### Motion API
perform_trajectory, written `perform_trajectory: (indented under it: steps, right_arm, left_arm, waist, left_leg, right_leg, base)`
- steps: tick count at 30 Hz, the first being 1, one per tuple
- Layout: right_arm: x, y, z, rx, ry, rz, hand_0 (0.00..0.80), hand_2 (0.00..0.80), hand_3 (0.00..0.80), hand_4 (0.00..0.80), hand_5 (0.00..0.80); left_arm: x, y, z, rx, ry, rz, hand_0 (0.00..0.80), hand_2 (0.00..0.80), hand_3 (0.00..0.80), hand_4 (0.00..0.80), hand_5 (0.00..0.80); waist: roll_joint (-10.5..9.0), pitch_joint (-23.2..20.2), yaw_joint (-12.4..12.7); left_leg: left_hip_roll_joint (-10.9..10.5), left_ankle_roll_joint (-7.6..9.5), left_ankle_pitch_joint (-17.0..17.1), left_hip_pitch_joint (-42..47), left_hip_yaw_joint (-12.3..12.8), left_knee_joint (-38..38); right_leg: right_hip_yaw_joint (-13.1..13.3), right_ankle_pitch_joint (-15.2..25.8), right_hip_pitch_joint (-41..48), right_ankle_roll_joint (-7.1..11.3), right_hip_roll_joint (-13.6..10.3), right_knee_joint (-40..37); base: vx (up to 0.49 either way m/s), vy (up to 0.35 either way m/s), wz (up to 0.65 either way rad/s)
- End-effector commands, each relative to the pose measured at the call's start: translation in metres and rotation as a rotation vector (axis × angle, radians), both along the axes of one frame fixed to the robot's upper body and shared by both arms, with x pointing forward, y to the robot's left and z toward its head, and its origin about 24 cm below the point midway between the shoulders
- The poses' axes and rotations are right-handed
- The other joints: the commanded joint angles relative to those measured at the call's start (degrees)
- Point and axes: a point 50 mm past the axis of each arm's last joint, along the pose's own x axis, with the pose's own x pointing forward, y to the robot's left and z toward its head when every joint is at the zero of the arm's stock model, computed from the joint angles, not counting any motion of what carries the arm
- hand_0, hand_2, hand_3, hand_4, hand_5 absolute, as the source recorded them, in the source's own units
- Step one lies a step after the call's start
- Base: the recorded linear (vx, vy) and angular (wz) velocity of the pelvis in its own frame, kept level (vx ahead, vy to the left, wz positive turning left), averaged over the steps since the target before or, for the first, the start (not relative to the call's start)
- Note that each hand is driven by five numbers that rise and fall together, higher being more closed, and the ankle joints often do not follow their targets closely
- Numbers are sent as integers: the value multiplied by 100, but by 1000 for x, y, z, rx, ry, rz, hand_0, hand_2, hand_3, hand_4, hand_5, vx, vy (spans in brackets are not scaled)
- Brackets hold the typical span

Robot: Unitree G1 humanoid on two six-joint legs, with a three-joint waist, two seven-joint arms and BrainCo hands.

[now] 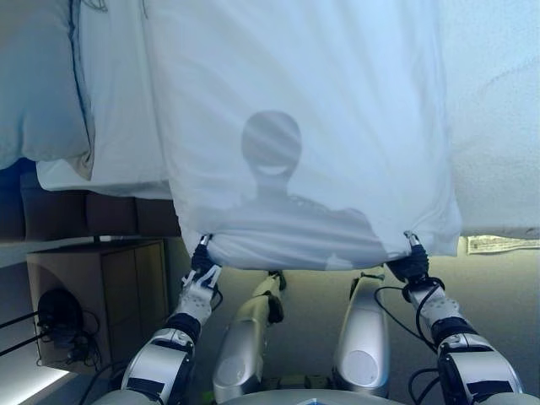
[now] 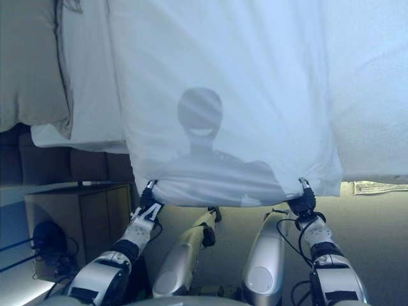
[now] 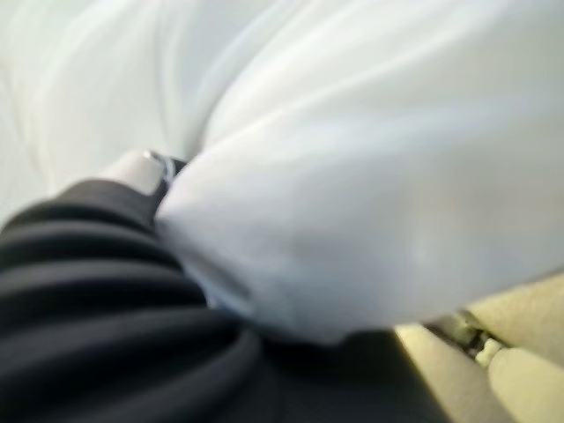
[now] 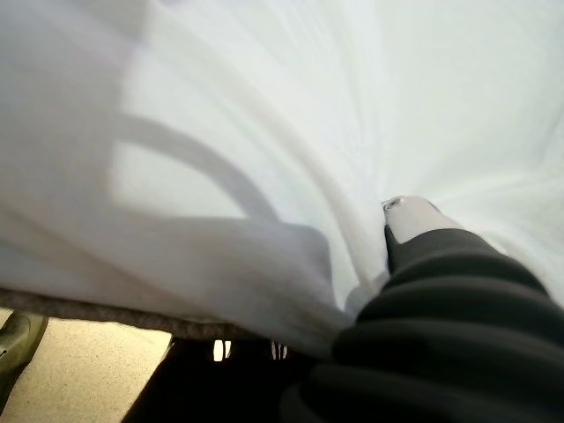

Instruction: Make the bed neatly

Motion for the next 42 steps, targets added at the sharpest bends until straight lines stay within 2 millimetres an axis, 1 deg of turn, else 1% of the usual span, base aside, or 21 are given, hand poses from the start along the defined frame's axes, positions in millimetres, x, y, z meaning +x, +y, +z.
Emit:
perform_trajectory:
  steps: [1, 3, 4, 5, 6, 7, 9, 11, 14, 15, 17, 18, 22, 25, 29, 31, 32, 35, 39, 40, 42]
  right_arm:
    - [-34, -44, -7, -21, 42, -172, 800, 800, 800, 800, 800]
    - [-32, -43, -6, -20, 47, -167, 800, 800, 800, 800, 800]
    - [-31, -41, -7, -18, 58, -172, 116, 116, 116, 116, 116]
    - [-32, -39, -9, -6, 67, -180, 0, 0, 0, 0, 0]
    - [-32, -37, -11, 6, 74, -190, 0, 0, 0, 0, 0]
    - [-33, -36, -12, 19, 83, -207, 0, 0, 0, 0, 0]
    - [-32, -34, -14, 48, 93, -243, 0, 0, 0, 0, 0]
    - [-33, -36, -15, 67, 105, -279, 0, 0, 0, 0, 0]
    - [-47, -52, -18, 96, 148, -380, 0, 0, 0, 0, 0]
    - [-49, -54, -18, 96, 153, -398, 0, 0, 0, 0, 0]
    - [-62, -68, -19, 119, 184, -498, 0, 0, 0, 0, 0]
    - [-67, -72, -19, 129, 191, -530, 0, 0, 0, 0, 0]
    - [-84, -89, -19, 128, 229, -629, 0, 0, 0, 0, 0]
    - [-95, -98, -19, 107, 260, -694, 0, 0, 0, 0, 0]
    - [-121, -109, -24, 122, 308, -838, 0, 0, 0, 0, 0]
    - [-132, -115, -23, 142, 300, -900, 0, 0, 0, 0, 0]
    - [-141, -122, -21, 144, 287, -935, 0, 0, 0, 0, 0]
    - [-156, -130, -19, 105, 260, -966, 0, 0, 0, 0, 0]
    - [-161, -134, -17, 87, 217, -986, 0, 0, 0, 0, 0]
    - [-159, -135, -15, 83, 197, -984, 0, 0, 0, 0, 0]
    - [-151, -136, -10, 70, 150, -967, 0, 0, 0, 0, 0]
  left_arm:
    - [6, 94, 29, 198, 7, 288, 800, 800, 800, 800, 800]
    - [1, 103, 27, 199, 41, 317, 800, 800, 800, 800, 800]
    - [-2, 107, 24, 187, 59, 323, 800, 800, 800, 800, 800]
    - [-4, 107, 21, 182, 85, 313, 800, 800, 800, 800, 800]
    - [-5, 106, 18, 182, 113, 296, 712, 712, 712, 712, 712]
    - [-9, 104, 12, 182, 153, 263, 0, 0, 0, 0, 0]
    - [-13, 100, 6, 191, 187, 221, 0, 0, 0, 0, 0]
    - [-16, 98, 1, 194, 210, 219, 0, 0, 0, 0, 0]
    - [-32, 101, -11, 182, 287, 263, 0, 0, 0, 0, 0]
    - [-33, 101, -12, 184, 296, 265, 0, 0, 0, 0, 0]
    - [-47, 105, -21, 197, 363, 286, 0, 0, 0, 0, 0]
    - [-51, 108, -23, 201, 383, 300, 0, 0, 0, 0, 0]
    - [-67, 118, -30, 190, 441, 348, 0, 0, 0, 0, 0]
    - [-79, 120, -36, 142, 442, 376, 0, 0, 0, 0, 0]
    - [-92, 117, -43, 132, 399, 379, 0, 0, 0, 0, 0]
    - [-95, 115, -45, 148, 390, 381, 0, 0, 0, 0, 0]
    - [-98, 115, -45, 166, 372, 383, 0, 0, 0, 0, 0]
    - [-109, 117, -47, 176, 365, 401, 0, 0, 0, 0, 0]
    - [-132, 121, -55, 164, 408, 430, 0, 0, 0, 0, 0]
    - [-138, 122, -57, 157, 429, 437, 0, 0, 0, 0, 0]
    - [-142, 125, -57, 154, 433, 439, 0, 0, 0, 0, 0]
  waist:
    - [-137, 7, -102]
    - [-119, -13, -94]
    - [-116, -28, -85]
    - [-128, -47, -73]
    - [-141, -56, -57]
    - [-154, -60, -44]
    - [-195, -70, -35]
    - [-215, -79, -37]
    - [-220, -129, -30]
    - [-219, -135, -31]
    - [-199, -173, -11]
    - [-193, -188, -4]
    - [-123, -301, 33]
    - [-79, -420, 57]
    - [-92, -608, 130]
    - [-82, -655, 163]
    - [-88, -702, 213]
    - [-79, -785, 332]
    - [-90, -905, 487]
    - [-91, -942, 522]
    - [-99, -1016, 549]
  left_leg:
    - [470, -543, 119, -531, -287, 711]
    - [449, -537, 91, -526, -301, 741]
    - [454, -534, 68, -515, -297, 746]
    - [453, -527, 66, -516, -298, 740]
    - [453, -523, 62, -525, -312, 746]
    - [459, -526, 16, -511, -331, 764]
    - [461, -507, 75, -512, -348, 714]
    - [479, -503, 86, -480, -353, 677]
    - [517, -499, 35, -367, -343, 630]
    - [516, -492, 83, -378, -341, 608]
    - [530, -497, 38, -299, -352, 571]
    - [528, -487, 81, -299, -359, 544]
    - [511, -481, 53, -163, -377, 500]
    - [480, -475, 13, -9, -394, 442]
    - [466, -472, -37, 220, -396, 324]
    - [467, -471, -60, 309, -403, 281]
    - [472, -472, -82, 379, -430, 254]
    - [488, -467, -132, 565, -482, 157]
    - [523, -478, -141, 723, -550, 11]
    - [537, -480, -134, 772, -563, -40]
    - [558, -485, -114, 889, -574, -136]
  right_leg:
    - [104, 1041, -39, 92, -404, -700]
    - [95, 1030, -30, 90, -440, -688]
    - [82, 1015, -15, 88, -458, -687]
    - [71, 1024, -11, 90, -466, -702]
    - [54, 1022, -5, 94, -468, -703]
    - [24, 963, 28, 101, -462, -679]
    - [0, 1004, 43, 95, -433, -718]
    - [-11, 993, 74, 103, -411, -738]
    - [-46, 923, 160, 127, -399, -748]
    - [-43, 972, 149, 122, -397, -773]
    - [-60, 890, 215, 137, -387, -744]
    - [-61, 926, 211, 130, -386, -754]
    - [-96, 861, 317, 130, -428, -706]
    - [-109, 831, 449, 132, -463, -726]
    - [-188, 834, 693, 151, -494, -849]
    - [-223, 834, 791, 164, -498, -907]
    - [-257, 830, 889, 174, -501, -952]
    - [-365, 839, 1137, 189, -505, -1092]
    - [-503, 853, 1375, 207, -477, -1252]
    - [-536, 846, 1426, 214, -468, -1274]
    - [-573, 816, 1546, 201, -443, -1304]
  base:
    - [-24, 69, 9]
    - [-7, 47, 5]
    - [-16, 3, 4]
    - [-21, -26, 4]
    - [-8, -57, 4]
    - [-26, -55, 4]
    - [-25, -55, 4]
    - [0, -22, 1]
    - [15, -1, 0]
    - [0, 0, 0]
    - [0, 0, 0]
    - [0, 0, 0]
    - [34, 12, 0]
    - [64, 9, -2]
    - [56, -48, 3]
    - [45, -67, 8]
    - [62, -103, 3]
    - [44, -117, 2]
    - [17, -119, 4]
    - [34, -98, 7]
    - [62, -80, 9]
